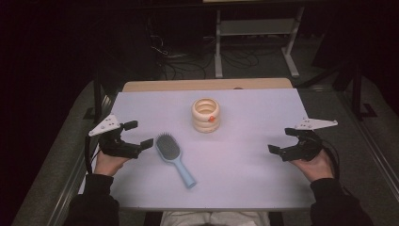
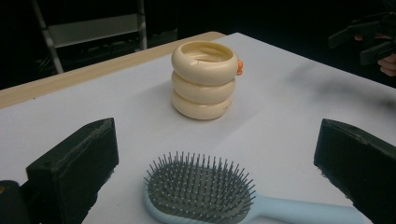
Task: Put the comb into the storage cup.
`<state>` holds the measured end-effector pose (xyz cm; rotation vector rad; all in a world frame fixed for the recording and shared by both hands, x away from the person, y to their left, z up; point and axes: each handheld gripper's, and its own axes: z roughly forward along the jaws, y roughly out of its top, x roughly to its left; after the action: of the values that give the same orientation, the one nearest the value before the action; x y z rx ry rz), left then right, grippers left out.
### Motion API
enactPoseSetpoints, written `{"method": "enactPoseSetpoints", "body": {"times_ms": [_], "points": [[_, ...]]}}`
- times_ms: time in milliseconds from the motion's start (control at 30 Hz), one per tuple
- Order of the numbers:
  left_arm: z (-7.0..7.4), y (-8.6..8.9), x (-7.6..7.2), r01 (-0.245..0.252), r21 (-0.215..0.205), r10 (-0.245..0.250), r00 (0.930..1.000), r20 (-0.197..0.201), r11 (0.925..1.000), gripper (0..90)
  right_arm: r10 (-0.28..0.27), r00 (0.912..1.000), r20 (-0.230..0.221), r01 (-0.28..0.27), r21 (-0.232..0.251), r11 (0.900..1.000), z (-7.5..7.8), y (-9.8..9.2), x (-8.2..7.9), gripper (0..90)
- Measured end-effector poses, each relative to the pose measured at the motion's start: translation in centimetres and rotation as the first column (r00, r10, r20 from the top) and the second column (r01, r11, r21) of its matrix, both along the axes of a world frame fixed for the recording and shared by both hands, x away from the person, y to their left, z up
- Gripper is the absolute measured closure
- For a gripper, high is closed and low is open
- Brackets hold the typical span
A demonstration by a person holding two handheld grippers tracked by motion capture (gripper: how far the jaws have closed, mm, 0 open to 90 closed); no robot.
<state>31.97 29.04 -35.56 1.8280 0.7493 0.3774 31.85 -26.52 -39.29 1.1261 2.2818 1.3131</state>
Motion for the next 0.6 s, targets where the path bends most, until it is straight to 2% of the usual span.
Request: {"method": "enactPoseSetpoints", "body": {"times_ms": [400, 600], "points": [[-0.3, -1.9, 0.6, 0.013, 0.025, -0.013, 0.9997, -0.023, 0.9996, 0.0, 0.007, 1.0, -0.002, -0.007, -0.002, 1.0, 0.0, 0.1, 0.0, 0.0], [-0.9, -2.6, 1.1, 0.01, 0.037, -0.008, 0.9981, -0.061, 0.9993, 0.0, 0.009, 0.9999, -0.006, -0.009, -0.006, 1.0, -0.1, 0.1, 0.0, 0.0]]}}
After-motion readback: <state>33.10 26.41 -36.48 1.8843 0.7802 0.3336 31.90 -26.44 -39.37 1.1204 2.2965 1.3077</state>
